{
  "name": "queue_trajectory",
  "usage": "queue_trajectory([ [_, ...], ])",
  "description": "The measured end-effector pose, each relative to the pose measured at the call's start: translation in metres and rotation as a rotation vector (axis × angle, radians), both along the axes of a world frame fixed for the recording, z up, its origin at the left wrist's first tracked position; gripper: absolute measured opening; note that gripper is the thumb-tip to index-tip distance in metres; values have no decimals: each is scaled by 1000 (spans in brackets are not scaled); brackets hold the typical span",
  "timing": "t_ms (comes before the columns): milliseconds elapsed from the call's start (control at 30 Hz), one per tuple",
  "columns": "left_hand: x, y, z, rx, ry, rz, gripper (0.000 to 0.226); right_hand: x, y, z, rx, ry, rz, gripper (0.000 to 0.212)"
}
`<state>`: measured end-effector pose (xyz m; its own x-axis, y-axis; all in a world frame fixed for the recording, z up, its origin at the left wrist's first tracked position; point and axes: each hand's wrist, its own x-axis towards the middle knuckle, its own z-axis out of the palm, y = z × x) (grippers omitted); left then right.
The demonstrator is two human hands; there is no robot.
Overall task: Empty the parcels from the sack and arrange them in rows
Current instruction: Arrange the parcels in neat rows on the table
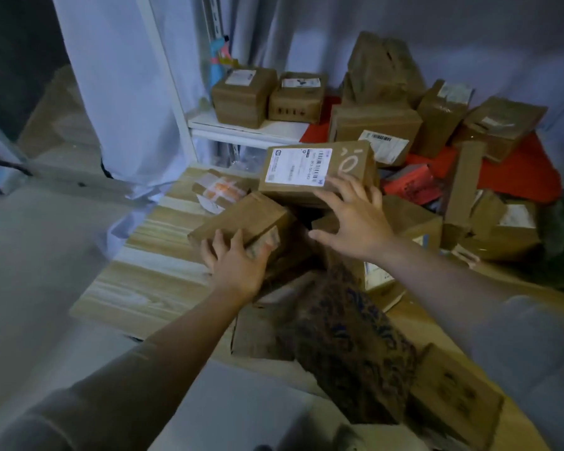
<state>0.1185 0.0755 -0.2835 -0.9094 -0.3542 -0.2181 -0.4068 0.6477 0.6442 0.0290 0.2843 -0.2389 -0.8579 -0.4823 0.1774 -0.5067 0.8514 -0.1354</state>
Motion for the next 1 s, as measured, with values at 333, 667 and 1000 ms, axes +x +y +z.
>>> queue_trajectory([
  [333, 7, -18, -13, -387, 435, -298, 83, 37, 61, -9, -78, 116, -18, 79],
  [667, -8, 30, -49, -597, 391, -911, 89, 16, 81, -27, 344, 11, 234, 86],
  [1000, -119, 39, 18, -730, 673, -617, 104, 8, 80, -25, 258, 78, 237, 80],
])
